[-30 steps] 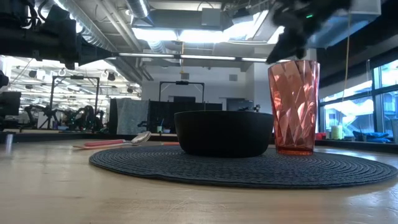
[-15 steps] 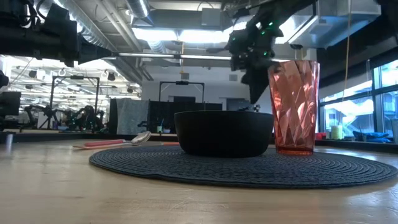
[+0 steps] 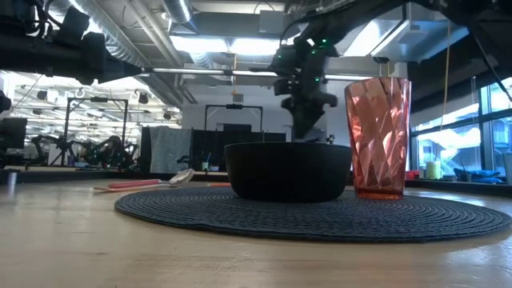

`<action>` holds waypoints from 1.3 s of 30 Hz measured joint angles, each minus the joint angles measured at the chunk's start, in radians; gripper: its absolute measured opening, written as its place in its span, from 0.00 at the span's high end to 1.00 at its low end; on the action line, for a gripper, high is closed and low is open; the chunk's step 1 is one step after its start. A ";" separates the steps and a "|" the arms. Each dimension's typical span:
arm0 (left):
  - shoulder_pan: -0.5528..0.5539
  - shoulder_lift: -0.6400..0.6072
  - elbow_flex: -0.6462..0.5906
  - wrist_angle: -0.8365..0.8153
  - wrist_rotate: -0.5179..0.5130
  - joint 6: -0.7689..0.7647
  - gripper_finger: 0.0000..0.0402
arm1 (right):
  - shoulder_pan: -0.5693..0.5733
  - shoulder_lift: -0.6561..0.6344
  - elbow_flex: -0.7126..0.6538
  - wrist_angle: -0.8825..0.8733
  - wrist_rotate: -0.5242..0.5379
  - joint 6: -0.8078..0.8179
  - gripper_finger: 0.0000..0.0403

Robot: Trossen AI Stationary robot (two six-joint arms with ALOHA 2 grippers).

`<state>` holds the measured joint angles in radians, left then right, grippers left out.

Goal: Pick & Place Utensil
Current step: Put the orange straw on the brown cup

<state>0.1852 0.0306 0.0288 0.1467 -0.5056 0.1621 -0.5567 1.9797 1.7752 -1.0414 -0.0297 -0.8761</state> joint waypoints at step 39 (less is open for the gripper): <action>0.000 0.000 -0.001 -0.084 0.035 -0.116 0.99 | 0.211 0.559 0.550 0.021 -0.116 0.307 0.55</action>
<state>0.1852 0.0307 0.0280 0.0631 -0.4709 0.0463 -0.3454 2.5389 2.3250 -1.0201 -0.1453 -0.5694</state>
